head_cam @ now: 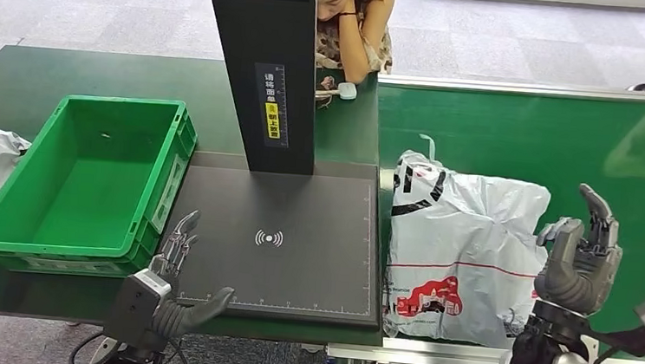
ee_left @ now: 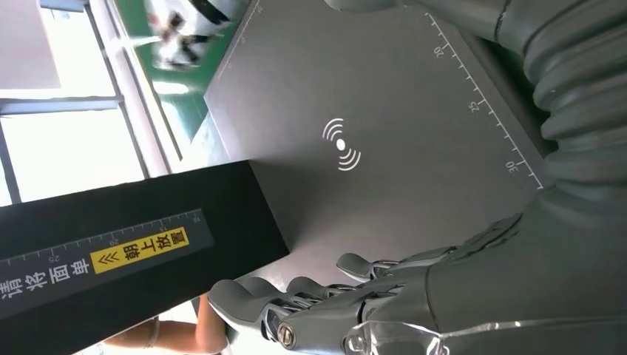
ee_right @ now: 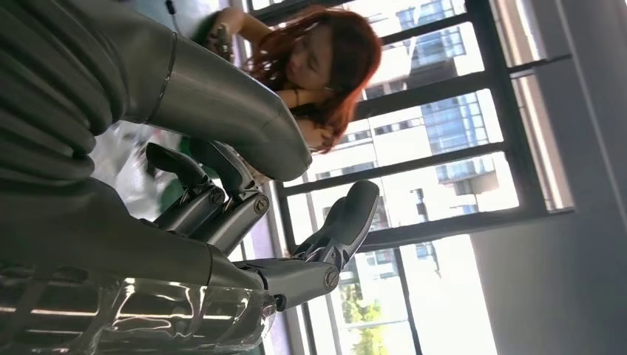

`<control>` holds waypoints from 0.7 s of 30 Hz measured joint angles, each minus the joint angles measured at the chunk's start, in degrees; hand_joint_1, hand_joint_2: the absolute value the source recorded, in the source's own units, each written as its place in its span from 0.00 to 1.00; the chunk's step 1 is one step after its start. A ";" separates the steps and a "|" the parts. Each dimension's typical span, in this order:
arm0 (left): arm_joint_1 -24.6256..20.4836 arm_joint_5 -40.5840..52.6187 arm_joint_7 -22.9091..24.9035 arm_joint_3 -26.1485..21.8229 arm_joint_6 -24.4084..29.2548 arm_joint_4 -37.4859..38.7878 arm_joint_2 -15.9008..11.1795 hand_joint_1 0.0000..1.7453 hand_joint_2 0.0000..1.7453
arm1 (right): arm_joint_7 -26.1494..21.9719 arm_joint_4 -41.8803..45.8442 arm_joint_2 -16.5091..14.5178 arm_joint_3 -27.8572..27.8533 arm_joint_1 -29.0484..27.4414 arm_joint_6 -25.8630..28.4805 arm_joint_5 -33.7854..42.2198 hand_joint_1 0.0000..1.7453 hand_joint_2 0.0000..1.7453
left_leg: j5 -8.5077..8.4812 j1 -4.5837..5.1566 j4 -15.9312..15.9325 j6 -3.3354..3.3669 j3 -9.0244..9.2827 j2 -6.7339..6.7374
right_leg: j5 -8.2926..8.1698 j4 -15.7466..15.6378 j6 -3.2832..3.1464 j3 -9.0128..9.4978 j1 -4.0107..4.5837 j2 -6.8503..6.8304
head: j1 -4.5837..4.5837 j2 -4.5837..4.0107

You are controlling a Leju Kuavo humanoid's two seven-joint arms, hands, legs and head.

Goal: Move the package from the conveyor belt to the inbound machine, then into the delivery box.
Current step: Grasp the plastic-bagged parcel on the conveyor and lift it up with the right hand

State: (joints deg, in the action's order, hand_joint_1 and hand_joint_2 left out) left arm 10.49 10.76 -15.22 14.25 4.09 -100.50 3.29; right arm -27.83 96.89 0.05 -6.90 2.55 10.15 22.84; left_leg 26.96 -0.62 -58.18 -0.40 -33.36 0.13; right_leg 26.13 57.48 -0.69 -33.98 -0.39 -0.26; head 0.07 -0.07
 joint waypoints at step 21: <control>2.18 1.06 0.87 0.75 -0.36 -1.90 -0.08 0.00 1.00 | 22.99 -9.82 7.17 12.07 6.47 -1.85 -54.50 0.00 1.00 | -0.06 0.03 0.00 0.07 -0.08 -0.09 | -0.02 0.00 0.02 0.00 -0.02 -0.15 | 0.00 0.00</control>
State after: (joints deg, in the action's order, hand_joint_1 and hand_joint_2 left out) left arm 12.67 11.82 -14.35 15.00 3.73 -102.40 3.21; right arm -4.84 87.07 7.22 5.17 9.02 8.30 -31.66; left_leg 26.90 -0.59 -58.18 -0.33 -33.44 0.04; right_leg 26.11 57.48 -0.67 -33.98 -0.41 -0.41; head 0.07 -0.07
